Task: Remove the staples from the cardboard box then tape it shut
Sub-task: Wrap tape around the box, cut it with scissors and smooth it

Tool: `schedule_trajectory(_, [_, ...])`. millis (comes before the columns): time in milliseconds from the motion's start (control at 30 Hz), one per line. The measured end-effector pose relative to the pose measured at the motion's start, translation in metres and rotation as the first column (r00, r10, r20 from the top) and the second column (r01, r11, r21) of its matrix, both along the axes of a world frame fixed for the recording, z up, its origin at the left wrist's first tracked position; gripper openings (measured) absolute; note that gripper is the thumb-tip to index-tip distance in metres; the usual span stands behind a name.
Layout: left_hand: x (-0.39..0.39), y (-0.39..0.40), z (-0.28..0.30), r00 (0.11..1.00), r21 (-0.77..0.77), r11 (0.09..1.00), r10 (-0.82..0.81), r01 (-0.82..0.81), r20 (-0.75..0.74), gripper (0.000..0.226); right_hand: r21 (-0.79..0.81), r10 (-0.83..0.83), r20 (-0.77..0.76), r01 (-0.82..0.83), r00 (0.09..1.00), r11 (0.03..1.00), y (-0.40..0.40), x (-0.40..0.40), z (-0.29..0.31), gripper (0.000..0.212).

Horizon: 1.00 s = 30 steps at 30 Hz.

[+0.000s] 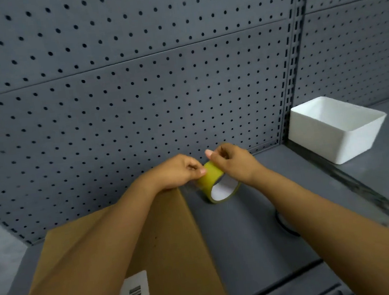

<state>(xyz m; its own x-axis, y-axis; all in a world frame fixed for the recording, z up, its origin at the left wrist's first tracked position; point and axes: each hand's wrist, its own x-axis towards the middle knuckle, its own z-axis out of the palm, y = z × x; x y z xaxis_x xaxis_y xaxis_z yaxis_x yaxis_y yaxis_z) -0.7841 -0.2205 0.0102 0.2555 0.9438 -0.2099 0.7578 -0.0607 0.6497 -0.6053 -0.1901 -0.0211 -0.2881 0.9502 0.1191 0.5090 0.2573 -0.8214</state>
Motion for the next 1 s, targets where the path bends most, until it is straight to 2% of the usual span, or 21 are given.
schedule_trajectory(200, [-0.006,0.008,-0.012,0.982,-0.058,0.998,-0.002,0.014,0.191,0.013,0.050,-0.178,0.094,0.174,0.979,0.983,-0.017,0.028,0.008,0.028])
schedule_trajectory(333, [-0.002,0.006,-0.015,0.986,-0.024,0.999,-0.028,0.033,0.165,0.015,0.002,-0.287,0.358,0.307,0.889,0.952,-0.036,0.065,0.001,0.020])
schedule_trajectory(467, [-0.003,0.007,-0.015,0.983,-0.026,0.999,-0.027,0.032,0.180,0.014,-0.106,-0.261,0.559,0.380,0.787,0.919,-0.067,0.092,0.000,0.020])
schedule_trajectory(567, [-0.005,0.007,-0.016,0.983,-0.033,0.999,-0.023,0.030,0.179,0.016,-0.197,-0.180,0.642,0.388,0.745,0.900,-0.088,0.094,0.001,0.035])
schedule_trajectory(633, [-0.004,0.007,-0.016,0.985,-0.035,0.999,-0.025,0.032,0.170,0.018,-0.172,-0.184,0.691,0.406,0.699,0.898,-0.097,0.089,-0.004,0.045])
schedule_trajectory(833, [-0.004,0.004,-0.016,0.984,-0.015,0.999,-0.027,0.031,0.178,0.016,0.012,-0.336,0.757,0.502,0.561,0.865,-0.114,0.076,-0.012,0.040])
schedule_trajectory(1000, [-0.004,0.003,-0.017,0.985,0.005,1.000,-0.021,0.021,0.172,0.026,-0.137,-0.241,0.720,0.474,0.650,0.870,-0.125,0.071,-0.005,0.045])
